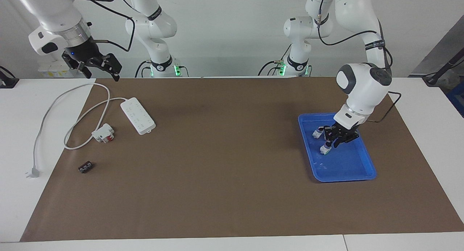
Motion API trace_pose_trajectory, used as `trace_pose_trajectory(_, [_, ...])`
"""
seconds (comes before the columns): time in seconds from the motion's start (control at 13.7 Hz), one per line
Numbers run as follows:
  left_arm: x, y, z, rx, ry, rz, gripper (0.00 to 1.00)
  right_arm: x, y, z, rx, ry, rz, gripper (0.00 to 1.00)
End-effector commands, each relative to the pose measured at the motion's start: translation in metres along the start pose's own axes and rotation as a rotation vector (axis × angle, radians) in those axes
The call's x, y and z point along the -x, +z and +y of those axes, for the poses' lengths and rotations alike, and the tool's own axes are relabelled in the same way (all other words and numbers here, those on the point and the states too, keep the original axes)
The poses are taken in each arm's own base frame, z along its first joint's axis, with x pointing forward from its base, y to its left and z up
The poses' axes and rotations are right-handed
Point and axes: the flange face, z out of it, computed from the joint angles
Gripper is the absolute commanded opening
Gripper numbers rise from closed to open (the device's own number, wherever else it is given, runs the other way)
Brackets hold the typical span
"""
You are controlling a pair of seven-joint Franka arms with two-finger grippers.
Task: Turn and place switch with both arms
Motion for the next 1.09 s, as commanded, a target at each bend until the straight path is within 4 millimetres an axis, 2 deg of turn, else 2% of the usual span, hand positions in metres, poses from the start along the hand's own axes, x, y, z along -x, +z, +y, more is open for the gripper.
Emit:
trace_pose_trajectory(0.0, [-0.003, -0.026, 0.003, -0.016, 0.051, 0.027, 0.99, 0.002, -0.009, 0.002, -0.047, 0.051, 0.011, 1.00])
trace_pose_trajectory(0.15, [-0.001, -0.050, 0.006, -0.009, 0.057, 0.014, 0.99, -0.001, -0.009, -0.004, -0.041, 0.045, 0.051, 1.00])
trace_pose_trajectory(0.29, [0.007, -0.085, 0.013, 0.006, 0.060, -0.016, 0.99, -0.007, -0.006, -0.004, -0.046, 0.041, 0.088, 1.00])
trace_pose_trajectory(0.58, [0.021, -0.157, 0.029, 0.005, 0.094, -0.047, 0.99, -0.003, -0.001, -0.003, -0.046, 0.055, 0.069, 1.00])
trace_pose_trajectory(0.73, [0.014, -0.193, 0.035, -0.054, 0.128, -0.099, 0.99, 0.000, 0.001, -0.003, -0.045, 0.041, 0.065, 1.00])
trace_pose_trajectory(1.02, [0.003, -0.254, 0.036, -0.072, 0.122, -0.114, 1.00, 0.000, 0.005, -0.003, -0.042, 0.046, 0.105, 1.00])
